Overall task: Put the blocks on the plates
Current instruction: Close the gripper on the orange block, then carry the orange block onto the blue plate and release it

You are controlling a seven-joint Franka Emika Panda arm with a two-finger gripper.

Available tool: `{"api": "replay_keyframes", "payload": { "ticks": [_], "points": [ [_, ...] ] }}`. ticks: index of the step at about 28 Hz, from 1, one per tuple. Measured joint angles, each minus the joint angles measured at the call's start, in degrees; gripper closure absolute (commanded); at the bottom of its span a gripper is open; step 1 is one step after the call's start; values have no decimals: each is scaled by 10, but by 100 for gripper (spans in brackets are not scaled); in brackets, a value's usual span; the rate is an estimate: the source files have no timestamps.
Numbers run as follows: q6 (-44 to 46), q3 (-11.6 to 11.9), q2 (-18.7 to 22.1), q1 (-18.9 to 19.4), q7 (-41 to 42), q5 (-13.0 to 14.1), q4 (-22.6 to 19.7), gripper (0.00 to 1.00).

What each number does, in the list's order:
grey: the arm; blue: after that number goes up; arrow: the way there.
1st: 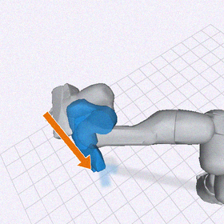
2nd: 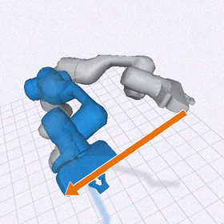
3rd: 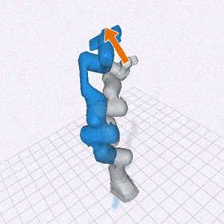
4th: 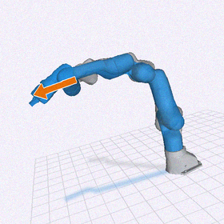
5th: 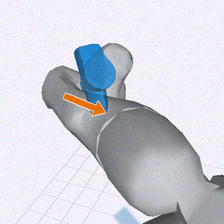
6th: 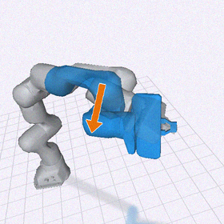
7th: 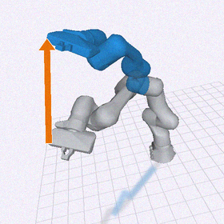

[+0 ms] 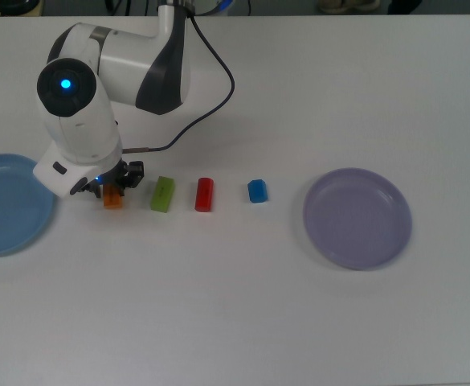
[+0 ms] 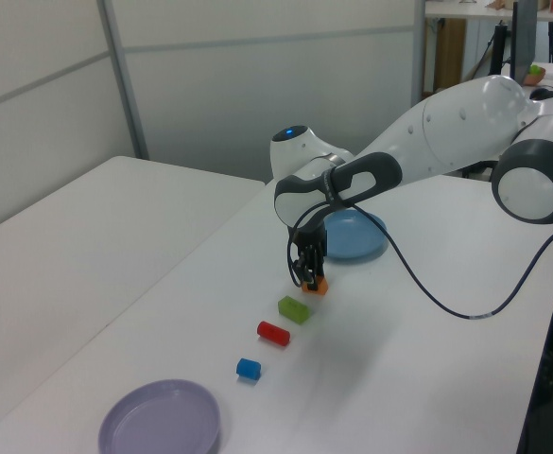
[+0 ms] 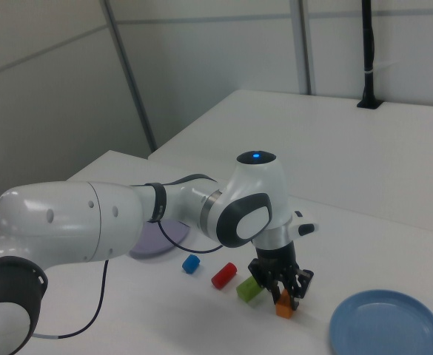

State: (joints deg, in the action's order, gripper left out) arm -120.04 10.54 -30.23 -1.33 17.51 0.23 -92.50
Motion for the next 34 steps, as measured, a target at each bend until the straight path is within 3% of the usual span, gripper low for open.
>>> {"api": "replay_keyframes", "payload": {
  "ticks": [7, 13, 20, 28, 31, 33, 34],
  "points": [
    [-6, -1, 2, 1, 0, 0, 4, 100],
    [-6, 2, 29, -9, 0, 0, 21, 100],
    [-6, 4, 47, -70, 0, 1, 33, 100],
    [-92, 3, 7, -140, 4, 1, 47, 97],
    [-120, 3, -9, -150, 4, 1, 51, 85],
    [-123, 3, -14, -151, 4, 1, 53, 66],
    [-124, 2, -15, -151, 4, 1, 54, 50]
  ]
}}
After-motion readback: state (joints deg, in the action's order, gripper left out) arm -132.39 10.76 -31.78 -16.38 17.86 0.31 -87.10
